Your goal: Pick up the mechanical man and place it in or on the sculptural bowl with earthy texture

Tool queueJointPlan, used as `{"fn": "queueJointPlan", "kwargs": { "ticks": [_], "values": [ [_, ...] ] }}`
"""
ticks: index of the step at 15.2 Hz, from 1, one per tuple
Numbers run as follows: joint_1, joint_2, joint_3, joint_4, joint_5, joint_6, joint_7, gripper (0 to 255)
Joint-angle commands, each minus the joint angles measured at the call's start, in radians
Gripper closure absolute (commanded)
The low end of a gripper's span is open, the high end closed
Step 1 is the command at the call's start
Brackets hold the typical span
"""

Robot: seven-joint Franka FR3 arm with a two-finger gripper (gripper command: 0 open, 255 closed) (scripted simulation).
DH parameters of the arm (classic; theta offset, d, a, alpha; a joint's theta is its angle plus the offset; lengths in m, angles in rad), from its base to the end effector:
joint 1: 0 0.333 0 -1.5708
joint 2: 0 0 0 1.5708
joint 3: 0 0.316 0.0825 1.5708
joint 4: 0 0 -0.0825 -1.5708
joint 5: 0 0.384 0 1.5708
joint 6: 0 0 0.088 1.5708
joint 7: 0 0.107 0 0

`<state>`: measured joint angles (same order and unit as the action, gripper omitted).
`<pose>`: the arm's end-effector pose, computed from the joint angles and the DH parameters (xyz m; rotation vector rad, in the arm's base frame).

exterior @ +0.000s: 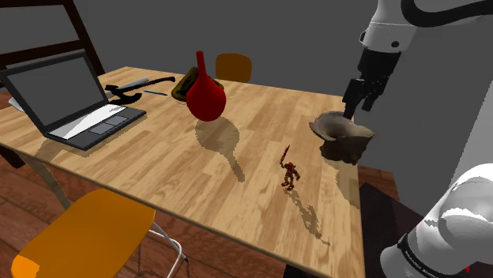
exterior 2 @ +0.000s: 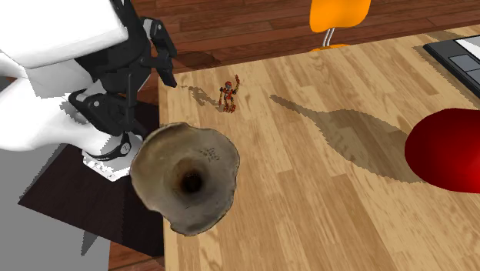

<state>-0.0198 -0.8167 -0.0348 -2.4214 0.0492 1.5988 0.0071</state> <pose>0.2998 -0.0140 0.5715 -3.0659 0.0800 0.0075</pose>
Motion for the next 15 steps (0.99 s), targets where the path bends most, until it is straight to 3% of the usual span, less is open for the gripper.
{"fn": "queueJointPlan", "kwargs": {
  "ticks": [1, 15],
  "values": [
    [0.000, 0.000, 0.000, 0.000, 0.000, 0.000, 0.000, 0],
    [0.200, 0.099, 0.182, -0.212, 0.207, 0.470, 0.001, 0]
  ]
}}
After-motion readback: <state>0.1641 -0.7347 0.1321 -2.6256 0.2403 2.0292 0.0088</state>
